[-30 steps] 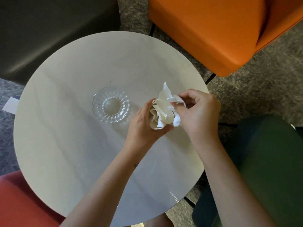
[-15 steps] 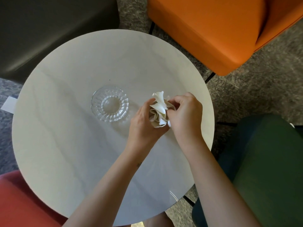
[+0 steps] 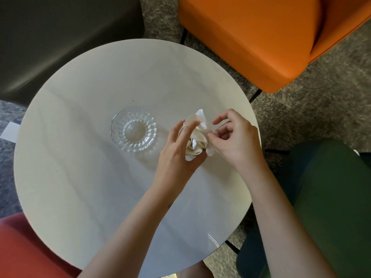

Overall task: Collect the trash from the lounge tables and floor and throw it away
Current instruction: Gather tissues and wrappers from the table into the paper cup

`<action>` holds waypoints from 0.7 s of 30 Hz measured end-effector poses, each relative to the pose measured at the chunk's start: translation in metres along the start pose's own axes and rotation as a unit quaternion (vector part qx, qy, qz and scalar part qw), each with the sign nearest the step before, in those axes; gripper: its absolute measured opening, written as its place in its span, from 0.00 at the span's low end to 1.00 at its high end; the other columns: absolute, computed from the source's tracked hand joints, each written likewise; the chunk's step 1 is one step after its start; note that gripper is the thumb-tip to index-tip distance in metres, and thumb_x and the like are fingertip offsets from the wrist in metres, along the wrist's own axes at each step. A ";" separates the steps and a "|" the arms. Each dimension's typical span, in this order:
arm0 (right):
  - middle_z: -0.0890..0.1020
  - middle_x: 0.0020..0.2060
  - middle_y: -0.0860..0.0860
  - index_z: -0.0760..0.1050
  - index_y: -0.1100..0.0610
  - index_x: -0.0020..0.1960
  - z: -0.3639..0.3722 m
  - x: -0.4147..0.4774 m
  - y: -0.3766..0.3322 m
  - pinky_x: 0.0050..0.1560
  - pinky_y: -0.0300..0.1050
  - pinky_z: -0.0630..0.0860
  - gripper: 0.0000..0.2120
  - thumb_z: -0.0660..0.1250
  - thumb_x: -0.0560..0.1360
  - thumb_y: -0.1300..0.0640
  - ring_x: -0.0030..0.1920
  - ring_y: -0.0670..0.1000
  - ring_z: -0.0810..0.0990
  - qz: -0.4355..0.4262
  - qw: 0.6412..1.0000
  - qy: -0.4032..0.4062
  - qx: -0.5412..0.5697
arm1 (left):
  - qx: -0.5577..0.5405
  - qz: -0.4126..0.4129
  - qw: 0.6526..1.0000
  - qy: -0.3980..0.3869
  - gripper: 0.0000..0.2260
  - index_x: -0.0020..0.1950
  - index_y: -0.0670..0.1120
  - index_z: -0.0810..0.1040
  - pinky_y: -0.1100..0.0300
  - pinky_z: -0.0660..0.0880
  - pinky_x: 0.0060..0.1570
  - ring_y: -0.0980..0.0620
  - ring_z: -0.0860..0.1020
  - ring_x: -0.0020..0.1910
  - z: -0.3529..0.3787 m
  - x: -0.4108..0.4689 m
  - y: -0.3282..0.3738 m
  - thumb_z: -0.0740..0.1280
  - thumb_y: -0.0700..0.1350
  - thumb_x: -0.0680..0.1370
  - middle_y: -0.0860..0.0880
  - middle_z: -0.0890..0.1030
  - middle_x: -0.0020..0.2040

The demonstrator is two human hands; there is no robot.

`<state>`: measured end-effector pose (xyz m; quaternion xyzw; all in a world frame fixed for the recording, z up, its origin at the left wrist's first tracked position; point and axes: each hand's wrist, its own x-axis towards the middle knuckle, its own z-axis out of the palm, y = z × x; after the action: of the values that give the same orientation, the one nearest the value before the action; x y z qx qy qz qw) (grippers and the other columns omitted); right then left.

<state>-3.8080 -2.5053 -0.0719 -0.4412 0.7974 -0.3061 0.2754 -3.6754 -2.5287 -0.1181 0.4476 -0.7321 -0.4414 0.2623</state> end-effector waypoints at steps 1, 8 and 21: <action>0.77 0.29 0.42 0.73 0.53 0.46 -0.002 -0.001 0.001 0.33 0.26 0.71 0.10 0.73 0.69 0.55 0.30 0.37 0.77 -0.007 0.999 0.003 0.031 | 0.002 0.001 1.000 -0.004 0.26 0.63 0.56 0.69 0.78 0.66 0.43 0.65 0.71 0.49 0.000 0.000 0.000 0.74 0.47 0.68 0.53 0.71 0.63; 0.77 0.36 0.51 0.82 0.55 0.52 0.015 -0.009 0.003 0.36 0.26 0.67 0.10 0.71 0.71 0.61 0.34 0.44 0.75 -0.097 0.993 0.059 0.013 | 0.012 0.017 0.999 0.024 0.27 0.63 0.46 0.70 0.81 0.64 0.48 0.61 0.70 0.55 0.001 0.000 -0.003 0.75 0.41 0.66 0.44 0.69 0.65; 0.70 0.35 0.49 0.83 0.59 0.48 0.028 0.002 0.009 0.36 0.35 0.66 0.07 0.70 0.71 0.63 0.38 0.50 0.73 -0.071 0.992 0.035 -0.102 | 0.117 -0.005 0.993 0.015 0.22 0.58 0.45 0.76 0.64 0.67 0.53 0.46 0.72 0.58 -0.006 -0.001 0.004 0.71 0.52 0.68 0.46 0.73 0.62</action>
<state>-3.7939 -2.5098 -0.0969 -0.5111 0.8003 -0.2573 0.1790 -3.6718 -2.5294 -0.1121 0.4855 -0.7724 -0.3471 0.2172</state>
